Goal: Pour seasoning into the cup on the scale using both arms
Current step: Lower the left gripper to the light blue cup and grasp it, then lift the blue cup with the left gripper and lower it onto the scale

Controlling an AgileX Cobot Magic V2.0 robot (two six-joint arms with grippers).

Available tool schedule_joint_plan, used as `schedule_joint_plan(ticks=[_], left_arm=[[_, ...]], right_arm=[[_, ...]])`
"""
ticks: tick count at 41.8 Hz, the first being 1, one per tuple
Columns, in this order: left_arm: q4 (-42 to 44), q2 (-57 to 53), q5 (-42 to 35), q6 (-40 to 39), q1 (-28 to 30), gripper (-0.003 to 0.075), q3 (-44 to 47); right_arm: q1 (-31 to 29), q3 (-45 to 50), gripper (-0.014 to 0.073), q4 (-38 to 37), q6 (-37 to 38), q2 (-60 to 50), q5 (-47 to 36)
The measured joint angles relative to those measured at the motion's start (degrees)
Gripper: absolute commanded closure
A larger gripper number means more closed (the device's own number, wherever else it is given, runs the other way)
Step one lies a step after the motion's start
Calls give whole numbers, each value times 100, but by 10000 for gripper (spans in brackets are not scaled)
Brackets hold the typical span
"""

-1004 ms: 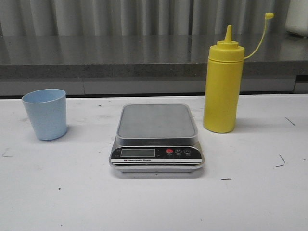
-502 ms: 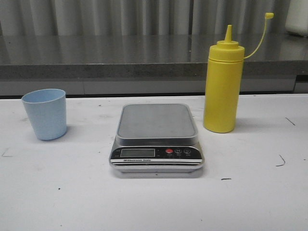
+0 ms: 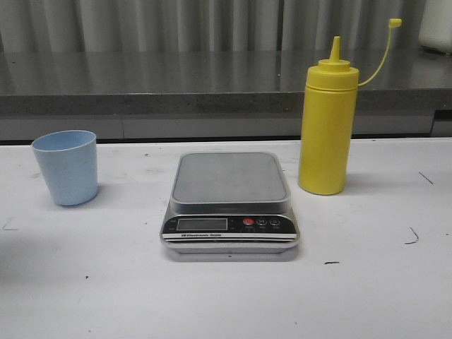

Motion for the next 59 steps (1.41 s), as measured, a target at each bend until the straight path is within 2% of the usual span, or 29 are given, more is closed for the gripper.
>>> schedule_joint_plan(ticks=[14,27,32,40,47,49,59], left_arm=[[0,1960,355,0,-13,227,-1380],[0,3127,335,9,-13,230,-1961],[0,3348,294,9,-13,328,-2024],[-113,3426,132,9,-13,569,-2035],[-136,3426,98,9,-13,709,-2058],[-141,3426,98,9,-13,738,-2058],[-163,3332,324,9,-22,740,-2191]], right_arm=[[0,0,109,0,0,0,0],[0,0,109,0,0,0,0],[0,0,109,0,0,0,0],[0,0,109,0,0,0,0],[0,0,109,0,0,0,0],[0,0,109,0,-11,0,0],[0,0,109,0,-11,0,0]])
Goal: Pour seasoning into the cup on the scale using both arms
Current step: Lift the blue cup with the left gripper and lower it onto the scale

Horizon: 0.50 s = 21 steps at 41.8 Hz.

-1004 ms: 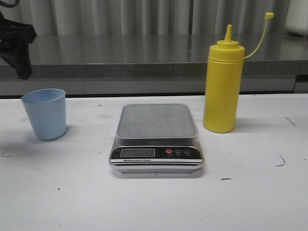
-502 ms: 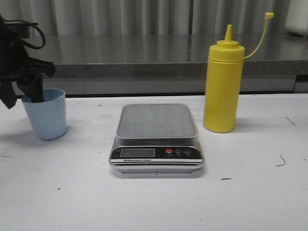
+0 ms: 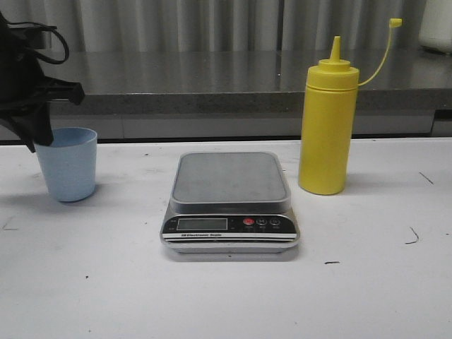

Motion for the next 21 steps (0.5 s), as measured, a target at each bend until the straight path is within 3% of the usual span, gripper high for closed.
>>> schedule_joint_plan(ticks=[11,21], left_arm=[[21,-1156,229,0,-481,740,-27],[94,-1809,288,0,-1674,741,-61]], right_arm=[[0,0,109,0,0,0,0],[0,0,109,0,0,0,0]])
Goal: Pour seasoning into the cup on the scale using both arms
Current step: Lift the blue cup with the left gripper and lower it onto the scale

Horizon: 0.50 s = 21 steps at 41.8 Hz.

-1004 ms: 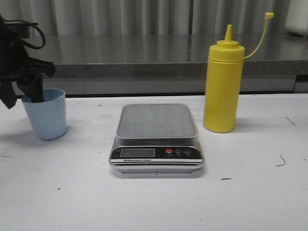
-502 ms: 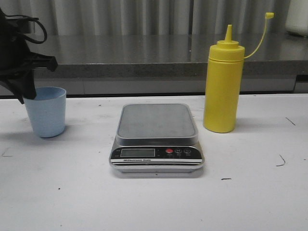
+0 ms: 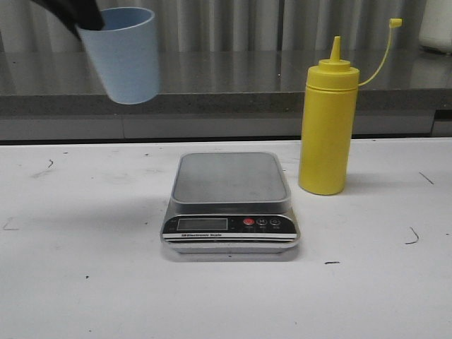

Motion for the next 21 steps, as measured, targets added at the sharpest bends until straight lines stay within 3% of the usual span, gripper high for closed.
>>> schedule_joint_plan(ticks=[9,21], left_arm=[[114,414,-54,-98,-821,741,-106],[151,1557,-7,-527,-900,741,-916]], right_arm=[[0,0,109,0,0,0,0],[0,0,109,0,0,0,0]])
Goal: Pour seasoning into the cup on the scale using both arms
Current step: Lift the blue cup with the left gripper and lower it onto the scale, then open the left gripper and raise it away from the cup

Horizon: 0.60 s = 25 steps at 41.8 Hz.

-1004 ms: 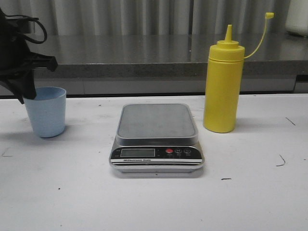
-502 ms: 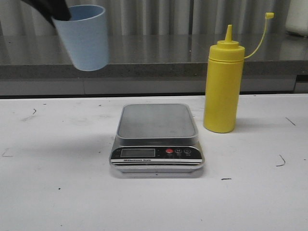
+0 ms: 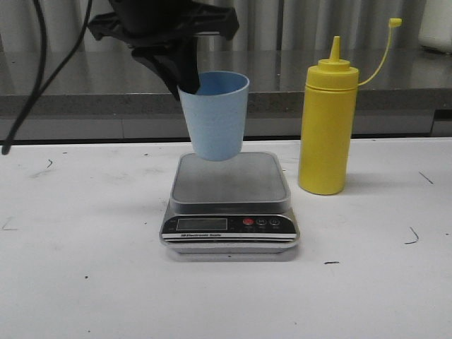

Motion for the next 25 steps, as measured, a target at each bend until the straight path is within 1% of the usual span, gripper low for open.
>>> schedule_joint_plan(ticks=[11,22,25], left_arm=[[31,796,46,-38,0,741,-590],[132,934,93,-50,0,738,-659],[132,934,93,-53,0,715,-659]], right_arm=[[0,0,109,0,0,0,0],[0,0,109,0,0,0,0],[0,0,109,0,0,0,0]])
